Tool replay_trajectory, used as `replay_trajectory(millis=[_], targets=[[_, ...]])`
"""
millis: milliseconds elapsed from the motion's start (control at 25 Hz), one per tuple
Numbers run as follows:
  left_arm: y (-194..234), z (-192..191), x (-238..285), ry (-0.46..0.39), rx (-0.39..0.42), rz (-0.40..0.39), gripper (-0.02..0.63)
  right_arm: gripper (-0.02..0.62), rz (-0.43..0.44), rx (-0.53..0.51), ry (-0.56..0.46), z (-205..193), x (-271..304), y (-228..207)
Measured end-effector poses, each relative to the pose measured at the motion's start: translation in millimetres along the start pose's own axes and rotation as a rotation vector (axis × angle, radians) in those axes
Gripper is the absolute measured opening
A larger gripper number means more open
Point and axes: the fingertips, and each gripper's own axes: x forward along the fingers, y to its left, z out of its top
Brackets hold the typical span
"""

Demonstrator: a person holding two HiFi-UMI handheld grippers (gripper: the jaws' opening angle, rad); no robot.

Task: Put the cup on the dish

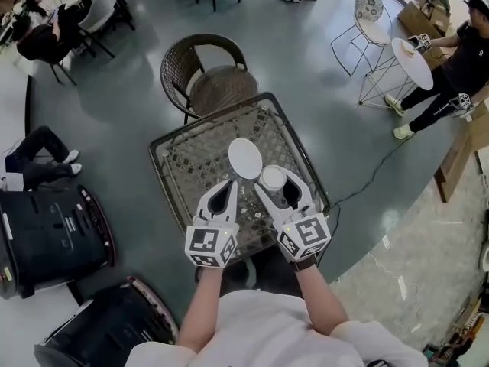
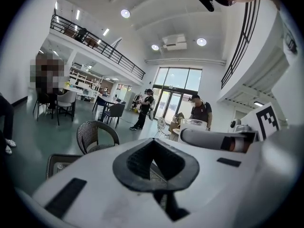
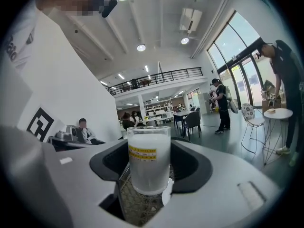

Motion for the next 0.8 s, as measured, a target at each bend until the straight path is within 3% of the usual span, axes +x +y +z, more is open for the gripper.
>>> replay_trajectory(millis=[360,800], targets=[[39,-35,15,0.074,-0.039,0.074,0.003,0.256,-0.002,0.047,0.070,-46,33,-13],[68,-80,44,0.153,-0.118,0.114,0.003,0.256,-0.003,0.025,0.172,-112,90,-40]])
